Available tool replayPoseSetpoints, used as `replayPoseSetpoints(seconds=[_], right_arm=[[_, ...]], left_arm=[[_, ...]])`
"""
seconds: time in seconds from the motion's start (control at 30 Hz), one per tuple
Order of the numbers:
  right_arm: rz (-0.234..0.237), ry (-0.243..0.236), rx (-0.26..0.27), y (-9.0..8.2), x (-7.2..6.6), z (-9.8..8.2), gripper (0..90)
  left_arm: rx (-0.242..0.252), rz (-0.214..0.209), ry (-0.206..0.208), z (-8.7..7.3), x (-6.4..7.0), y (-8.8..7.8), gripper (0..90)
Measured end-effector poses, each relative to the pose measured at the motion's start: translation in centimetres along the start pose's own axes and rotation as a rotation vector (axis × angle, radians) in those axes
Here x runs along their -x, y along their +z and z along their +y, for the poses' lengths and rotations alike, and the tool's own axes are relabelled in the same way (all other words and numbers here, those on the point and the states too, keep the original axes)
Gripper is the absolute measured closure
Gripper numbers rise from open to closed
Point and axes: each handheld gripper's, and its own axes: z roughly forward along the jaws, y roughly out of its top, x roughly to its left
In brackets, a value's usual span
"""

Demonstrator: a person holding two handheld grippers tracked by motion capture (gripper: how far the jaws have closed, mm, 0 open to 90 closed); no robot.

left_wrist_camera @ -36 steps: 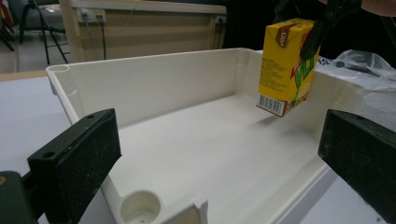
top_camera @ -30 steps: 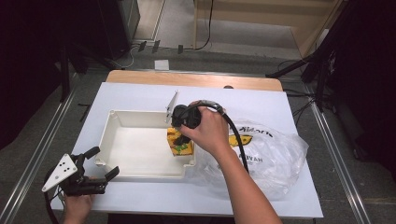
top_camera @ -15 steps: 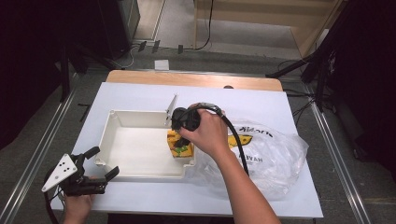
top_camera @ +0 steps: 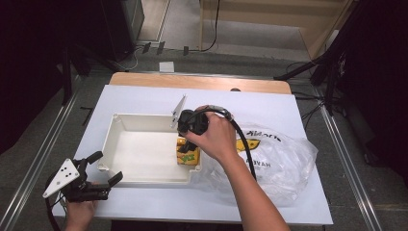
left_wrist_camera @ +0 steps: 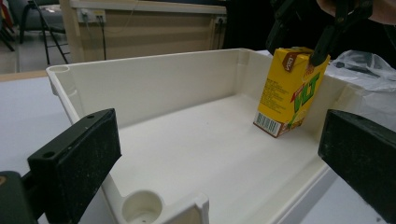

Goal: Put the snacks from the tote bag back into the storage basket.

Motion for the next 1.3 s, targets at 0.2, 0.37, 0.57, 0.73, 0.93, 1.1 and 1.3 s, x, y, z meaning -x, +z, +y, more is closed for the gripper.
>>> replayPoseSetpoints(seconds=[0.2, 0.37, 0.57, 0.73, 0.93, 1.1, 1.3], right_arm=[[-0.03, 0.007, 0.008, -1.0, -0.3, -0.5, 38.4], [-0.062, 0.022, 0.029, -1.7, -0.5, -1.3, 31.9], [-0.066, 0.056, 0.056, -2.0, -0.4, -2.8, 26.3], [-0.086, 0.085, 0.136, -2.1, -0.4, -4.6, 18.0], [-0.126, 0.121, 0.216, -2.7, -0.8, -6.0, 11.7], [-0.142, 0.142, 0.254, -3.0, -1.2, -7.2, 6.4], [-0.172, 0.186, 0.359, -3.4, -2.2, -9.9, 0.0]], left_arm=[[-0.001, 0.001, 0.001, 0.0, 0.0, 0.0, 0.0], [-0.002, 0.003, 0.0, 0.0, 0.1, 0.0, 0.0], [-0.002, 0.003, -0.001, 0.0, 0.1, 0.0, 0.0], [-0.002, 0.004, -0.002, 0.0, 0.1, 0.0, 0.0], [-0.001, 0.003, -0.007, 0.0, 0.0, 0.0, 0.0], [-0.001, 0.002, -0.005, 0.0, 0.0, 0.0, 0.0], [0.021, -0.006, -0.029, 0.0, -0.3, -0.3, 0.0]])
